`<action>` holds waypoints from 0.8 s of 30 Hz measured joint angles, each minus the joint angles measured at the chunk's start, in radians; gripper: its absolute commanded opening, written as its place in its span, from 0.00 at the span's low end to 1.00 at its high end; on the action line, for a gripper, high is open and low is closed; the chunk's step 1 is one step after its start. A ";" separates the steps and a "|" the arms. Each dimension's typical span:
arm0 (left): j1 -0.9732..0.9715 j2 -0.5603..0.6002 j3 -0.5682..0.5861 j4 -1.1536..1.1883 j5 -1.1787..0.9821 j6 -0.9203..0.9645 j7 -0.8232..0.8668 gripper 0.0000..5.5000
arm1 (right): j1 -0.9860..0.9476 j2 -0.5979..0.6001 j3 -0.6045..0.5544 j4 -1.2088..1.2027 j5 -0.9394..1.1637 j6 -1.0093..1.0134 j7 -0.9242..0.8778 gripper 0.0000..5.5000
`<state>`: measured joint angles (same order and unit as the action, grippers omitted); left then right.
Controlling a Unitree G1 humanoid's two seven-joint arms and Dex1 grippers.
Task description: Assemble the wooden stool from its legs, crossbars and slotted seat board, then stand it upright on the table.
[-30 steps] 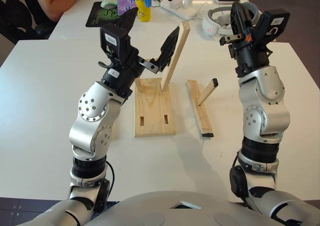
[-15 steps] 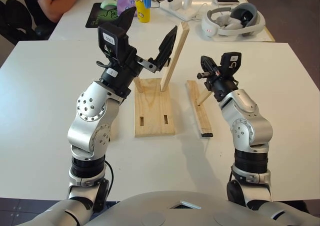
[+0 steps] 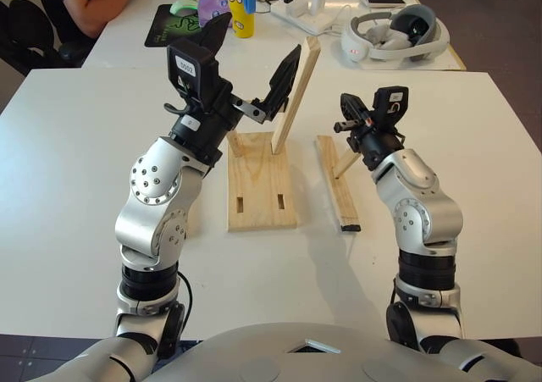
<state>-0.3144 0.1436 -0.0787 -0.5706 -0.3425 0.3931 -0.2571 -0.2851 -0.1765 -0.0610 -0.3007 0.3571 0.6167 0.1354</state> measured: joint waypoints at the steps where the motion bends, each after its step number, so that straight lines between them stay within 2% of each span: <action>1: 0.000 0.000 0.000 0.001 0.000 0.000 0.000 0.98 | -0.001 0.000 -0.001 0.000 -0.009 -0.013 -0.002 0.01; 5: 0.001 0.000 0.000 0.002 0.005 -0.001 0.002 0.98 | -0.048 0.000 -0.067 -0.014 -0.013 -0.060 -0.017 0.01; 11: 0.013 -0.001 0.001 -0.006 0.022 -0.002 0.022 0.98 | -0.143 -0.103 -0.202 -0.060 0.022 -0.051 -0.016 0.15; 15: 0.032 -0.005 0.001 -0.027 0.030 -0.002 0.041 0.98 | 0.046 -0.193 -0.233 -0.038 -0.002 0.056 0.005 0.29; 19: 0.050 -0.008 0.005 -0.039 0.031 -0.002 0.058 0.98 | 0.242 -0.240 -0.230 -0.049 0.030 0.262 0.064 0.42; 24: 0.068 -0.007 0.011 -0.063 0.032 0.001 0.072 0.98 | 0.274 -0.301 -0.246 -0.082 0.123 0.498 0.128 0.56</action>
<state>-0.2460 0.1368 -0.0674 -0.6337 -0.3101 0.3936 -0.1852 -0.0112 -0.4777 -0.3072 -0.3828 0.4799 1.1149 0.2635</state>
